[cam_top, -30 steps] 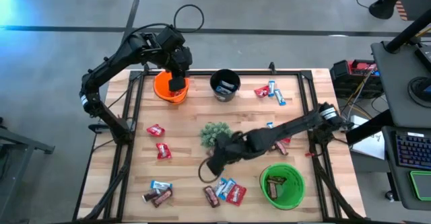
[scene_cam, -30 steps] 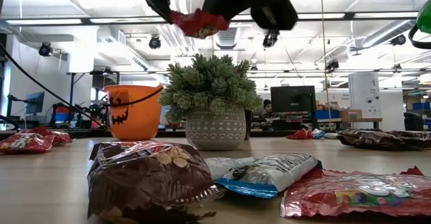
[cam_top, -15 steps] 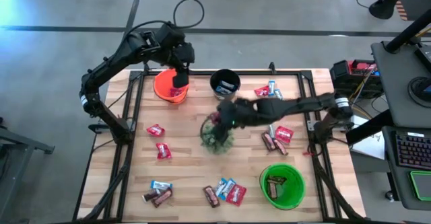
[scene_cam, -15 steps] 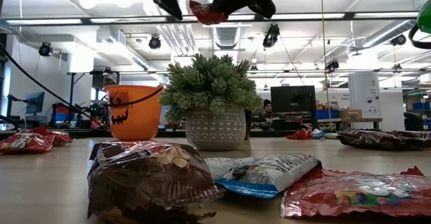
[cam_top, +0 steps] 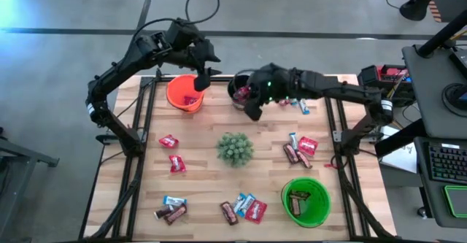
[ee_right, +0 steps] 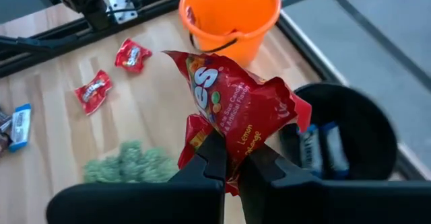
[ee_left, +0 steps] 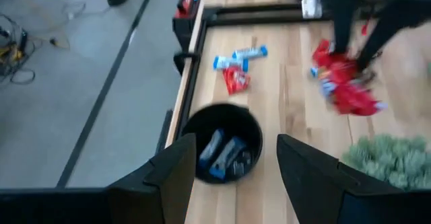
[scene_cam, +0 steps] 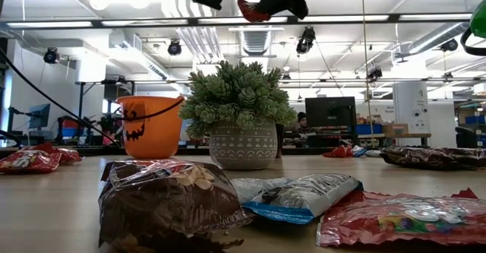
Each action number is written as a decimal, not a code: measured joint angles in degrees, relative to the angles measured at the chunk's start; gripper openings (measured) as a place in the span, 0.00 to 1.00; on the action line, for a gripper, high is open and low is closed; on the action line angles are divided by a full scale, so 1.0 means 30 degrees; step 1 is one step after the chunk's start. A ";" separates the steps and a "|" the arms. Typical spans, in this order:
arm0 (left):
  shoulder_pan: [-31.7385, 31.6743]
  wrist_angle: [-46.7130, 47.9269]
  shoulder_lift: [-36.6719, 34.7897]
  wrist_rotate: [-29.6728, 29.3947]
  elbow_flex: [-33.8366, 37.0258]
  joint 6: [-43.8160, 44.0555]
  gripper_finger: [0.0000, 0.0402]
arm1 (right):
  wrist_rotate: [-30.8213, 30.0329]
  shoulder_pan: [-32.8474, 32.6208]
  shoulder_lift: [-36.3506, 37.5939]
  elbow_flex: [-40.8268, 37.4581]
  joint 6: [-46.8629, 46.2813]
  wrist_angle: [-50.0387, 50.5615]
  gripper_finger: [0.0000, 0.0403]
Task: Organize candy in baskets
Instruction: Put the red candy into the orange bucket
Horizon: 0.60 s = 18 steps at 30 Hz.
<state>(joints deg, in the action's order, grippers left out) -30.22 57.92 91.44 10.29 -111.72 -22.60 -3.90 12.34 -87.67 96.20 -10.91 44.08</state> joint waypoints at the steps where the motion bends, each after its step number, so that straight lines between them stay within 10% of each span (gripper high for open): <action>1: 0.0000 -0.0312 -0.0056 0.0256 0.0000 0.0292 0.47 | 0.0271 0.0334 0.0080 0.0000 0.0492 -0.0079 0.02; 18: -0.0015 -0.4489 -0.0138 0.3284 -0.0007 0.3736 0.47 | 0.3083 0.4032 0.0187 0.0000 0.5932 -0.2264 0.02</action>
<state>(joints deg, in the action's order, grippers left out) -30.26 44.46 91.02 20.14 -111.74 -11.40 5.35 24.44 -87.11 96.20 6.88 37.28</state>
